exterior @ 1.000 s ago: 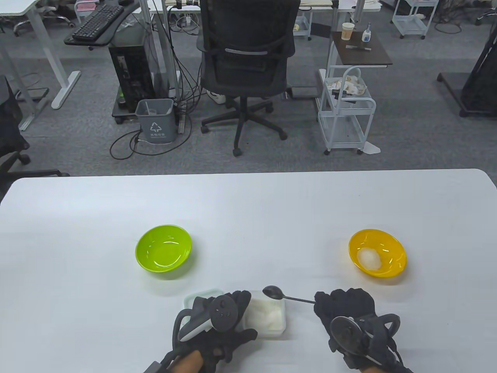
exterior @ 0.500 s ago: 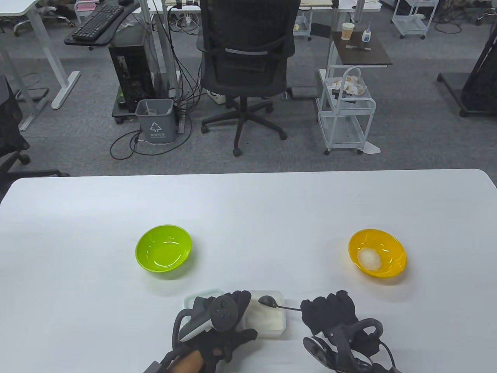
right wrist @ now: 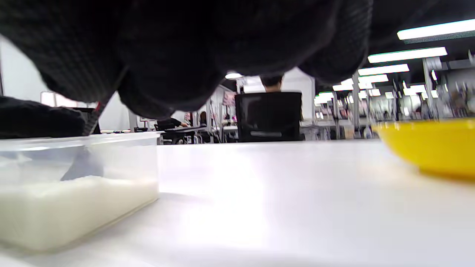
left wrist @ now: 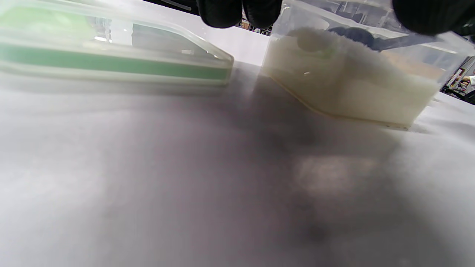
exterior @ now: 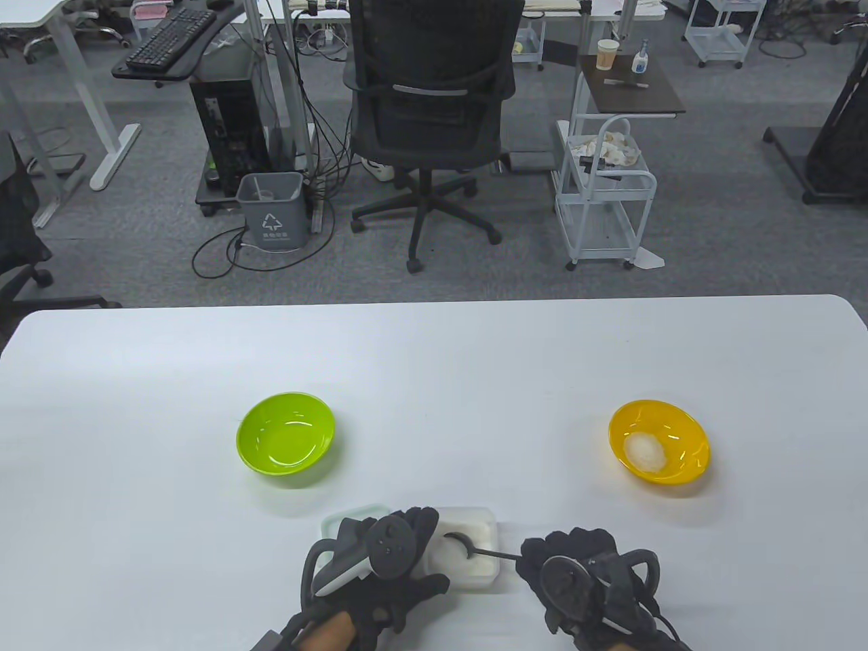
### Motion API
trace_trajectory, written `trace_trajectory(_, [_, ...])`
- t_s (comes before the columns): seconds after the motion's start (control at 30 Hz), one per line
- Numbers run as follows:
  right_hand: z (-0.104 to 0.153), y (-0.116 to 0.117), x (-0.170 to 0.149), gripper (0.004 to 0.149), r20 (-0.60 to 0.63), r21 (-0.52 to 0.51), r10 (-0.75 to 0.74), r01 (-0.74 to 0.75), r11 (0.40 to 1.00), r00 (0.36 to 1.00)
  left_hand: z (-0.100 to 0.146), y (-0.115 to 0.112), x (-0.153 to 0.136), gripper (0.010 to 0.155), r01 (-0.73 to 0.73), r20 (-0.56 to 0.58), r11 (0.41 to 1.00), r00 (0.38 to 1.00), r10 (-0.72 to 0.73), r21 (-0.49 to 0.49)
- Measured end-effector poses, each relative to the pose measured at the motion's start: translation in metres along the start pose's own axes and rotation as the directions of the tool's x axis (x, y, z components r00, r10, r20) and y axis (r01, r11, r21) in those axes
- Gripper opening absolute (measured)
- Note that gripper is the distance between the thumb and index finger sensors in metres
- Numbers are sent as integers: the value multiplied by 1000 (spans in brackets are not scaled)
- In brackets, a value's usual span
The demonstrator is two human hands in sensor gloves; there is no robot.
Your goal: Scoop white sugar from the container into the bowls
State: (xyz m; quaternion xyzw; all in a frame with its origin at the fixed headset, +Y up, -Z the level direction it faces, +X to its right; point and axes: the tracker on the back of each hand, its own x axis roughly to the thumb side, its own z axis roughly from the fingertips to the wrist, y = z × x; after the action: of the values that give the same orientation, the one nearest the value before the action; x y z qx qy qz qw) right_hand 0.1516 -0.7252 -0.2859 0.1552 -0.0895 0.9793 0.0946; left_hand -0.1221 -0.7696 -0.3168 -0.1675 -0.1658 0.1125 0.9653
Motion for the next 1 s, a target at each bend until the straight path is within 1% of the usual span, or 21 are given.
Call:
trace_trajectory(0.13, [-4, 8, -14, 35, -86, 86, -150, 157, 984, 985, 0, 0, 0, 92, 4, 1, 1000, 1000, -4, 2])
trace_trajectory(0.23, [-7, 14, -25, 36, -189, 146, -268, 297, 943, 945, 0, 0, 0, 92, 0, 1, 1000, 1000, 0, 2])
trace_trajectory(0.37, [-7, 23, -38, 36, -354, 204, -402, 489, 848, 844, 0, 0, 0, 92, 0, 1, 1000, 1000, 0, 2])
trace_trajectory(0.4, [-7, 24, -39, 36, -361, 205, -406, 496, 844, 839, 0, 0, 0, 92, 0, 1, 1000, 1000, 0, 2])
trace_trajectory(0.43, [-6, 26, -44, 36, -403, 207, -429, 537, 818, 809, 0, 0, 0, 92, -1, 1, 1000, 1000, 1, 2])
trace_trajectory(0.5, [-4, 28, -51, 36, -475, 193, -447, 586, 787, 758, 0, 0, 0, 92, 0, 1, 1000, 1000, 0, 3])
trace_trajectory(0.57, [-4, 30, -55, 36, -504, 194, -460, 615, 765, 731, 0, 0, 0, 92, -1, 1, 1000, 1000, 1, 3])
trace_trajectory(0.63, [-5, 32, -57, 36, -507, 201, -469, 628, 751, 723, 0, 0, 0, 92, 0, 1, 1000, 1000, 0, 3])
trace_trajectory(0.83, [-5, 31, -58, 36, -509, 202, -478, 639, 742, 716, 0, 0, 0, 92, -3, 1, 1000, 1000, 3, 2])
trace_trajectory(0.9, [-5, 31, -60, 35, -518, 198, -493, 659, 726, 699, 0, 0, 0, 92, -5, 1, 1000, 1000, 5, 1])
trace_trajectory(1.0, [-5, 28, -63, 35, -529, 181, -501, 668, 722, 685, 0, 0, 0, 92, -4, 1, 1000, 1000, 4, 1])
